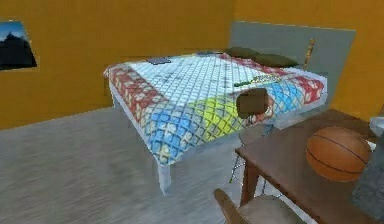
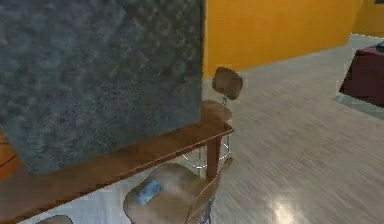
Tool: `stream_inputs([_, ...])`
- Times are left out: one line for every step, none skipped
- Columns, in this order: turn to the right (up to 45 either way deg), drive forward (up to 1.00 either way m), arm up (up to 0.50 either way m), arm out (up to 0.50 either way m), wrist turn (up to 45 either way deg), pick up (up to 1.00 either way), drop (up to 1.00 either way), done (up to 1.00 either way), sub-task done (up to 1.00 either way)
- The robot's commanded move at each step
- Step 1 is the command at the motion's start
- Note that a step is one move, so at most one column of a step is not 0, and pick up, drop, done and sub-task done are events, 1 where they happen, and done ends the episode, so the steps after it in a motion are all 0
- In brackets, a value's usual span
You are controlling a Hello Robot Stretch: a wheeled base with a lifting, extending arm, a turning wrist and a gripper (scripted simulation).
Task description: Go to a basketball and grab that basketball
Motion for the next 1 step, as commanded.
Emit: stream_inputs([45.0, 0.0, 0.0, 0.0, 0.0, 0.0, 0.0, 0.0, 0.0])
